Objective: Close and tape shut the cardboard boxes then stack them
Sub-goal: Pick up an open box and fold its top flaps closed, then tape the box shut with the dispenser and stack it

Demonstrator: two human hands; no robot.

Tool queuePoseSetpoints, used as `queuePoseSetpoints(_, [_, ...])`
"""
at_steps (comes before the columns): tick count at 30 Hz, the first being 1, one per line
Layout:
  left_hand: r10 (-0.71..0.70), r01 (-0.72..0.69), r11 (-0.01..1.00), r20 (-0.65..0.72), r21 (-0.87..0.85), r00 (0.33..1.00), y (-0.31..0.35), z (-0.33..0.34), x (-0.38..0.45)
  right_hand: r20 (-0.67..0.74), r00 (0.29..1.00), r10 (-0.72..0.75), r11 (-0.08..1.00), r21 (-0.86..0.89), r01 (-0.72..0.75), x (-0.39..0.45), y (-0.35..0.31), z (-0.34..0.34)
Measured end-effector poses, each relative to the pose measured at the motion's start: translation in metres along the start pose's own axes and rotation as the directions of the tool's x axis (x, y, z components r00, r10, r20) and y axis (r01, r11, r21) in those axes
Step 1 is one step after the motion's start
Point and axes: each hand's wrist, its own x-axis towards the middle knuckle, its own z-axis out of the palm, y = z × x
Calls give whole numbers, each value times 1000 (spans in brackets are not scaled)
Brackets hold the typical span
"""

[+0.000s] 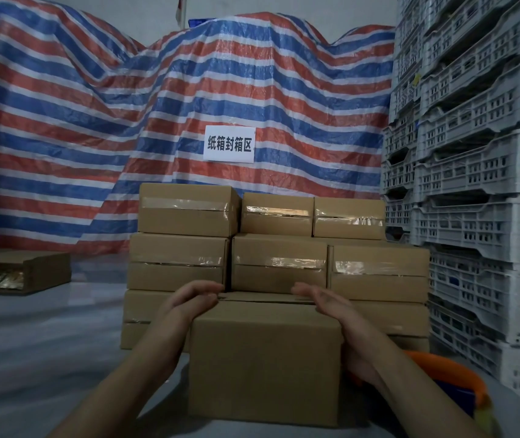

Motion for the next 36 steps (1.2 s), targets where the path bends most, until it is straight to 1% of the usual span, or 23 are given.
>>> queuePoseSetpoints(3, [-6,6,1000,-6,30,1000,-2,-1,4,-51,999,14,998,-53,-17,3,1,2])
queuePoseSetpoints(6, [-16,13,996,34,94,999,3,-4,5,-90,996,12,997,-71,-18,6,1,1])
queuePoseSetpoints(8, [-12,-3,983,82,185,997,12,-7,6,-89,996,22,997,-78,-29,6,2,0])
queuePoseSetpoints(10, [25,-48,953,77,299,997,25,-7,6,-90,996,25,997,-76,-32,7,2,-1])
queuePoseSetpoints(12, [145,-148,889,40,434,989,40,1,4,-94,995,24,996,-79,-32,7,2,-1])
queuePoseSetpoints(13, [216,-222,831,72,510,974,47,8,2,-98,995,27,996,-85,-35,7,2,-1])
queuePoseSetpoints(14, [261,-294,765,141,574,955,55,16,-2,-102,994,29,995,-89,-38,7,2,0])
queuePoseSetpoints(15, [271,-354,700,227,620,935,62,25,-6,-99,995,31,995,-90,-40,7,2,0])
queuePoseSetpoints(17, [212,-435,571,387,696,898,69,44,-11,-75,997,35,995,-88,-42,6,1,0])
queuePoseSetpoints(18, [149,-450,512,440,732,885,70,51,-12,-63,997,35,995,-89,-41,6,0,0])
queuePoseSetpoints(20, [-5,-428,427,475,797,880,68,60,-12,-59,998,35,995,-91,-40,6,-1,1])
queuePoseSetpoints(22, [-106,-402,351,463,846,880,65,62,-9,-69,997,41,993,-109,-48,4,-3,2])
queuePoseSetpoints(23, [-133,-397,335,459,855,878,64,62,-8,-68,996,51,989,-137,-60,4,-5,1])
queuePoseSetpoints(25, [-166,-389,342,463,855,871,63,61,-7,-39,997,68,971,-227,-75,-1,-11,-2])
queuePoseSetpoints(27, [-180,-384,367,469,848,864,64,60,-5,-8,1000,9,931,-366,-11,-7,-21,-9])
queuePoseSetpoints(28, [-188,-380,377,472,844,861,63,59,-4,-27,999,-44,879,-476,26,-12,-26,-15])
queuePoseSetpoints(29, [-198,-373,389,471,843,859,63,58,-4,-61,992,-110,784,-619,49,-18,-31,-22])
queuePoseSetpoints(30, [-208,-362,401,469,841,859,63,57,-3,-82,981,-177,615,-787,45,-25,-36,-31])
queuePoseSetpoints(31, [-219,-348,415,464,840,858,64,56,-2,-93,973,-209,376,-927,-8,-33,-39,-41])
queuePoseSetpoints(32, [-231,-331,435,459,838,858,66,55,-2,-117,974,-194,141,-986,-90,-41,-41,-50])
queuePoseSetpoints(33, [-240,-310,464,455,830,858,68,53,-1,-151,978,-146,-21,-988,-156,-49,-40,-59])
queuePoseSetpoints(34, [-242,-292,500,455,815,857,70,51,1,-188,979,-75,-105,-975,-195,-57,-38,-65])
queuePoseSetpoints(36, [-229,-259,562,449,786,864,75,48,2,-228,973,45,-157,-963,-218,-70,-27,-73])
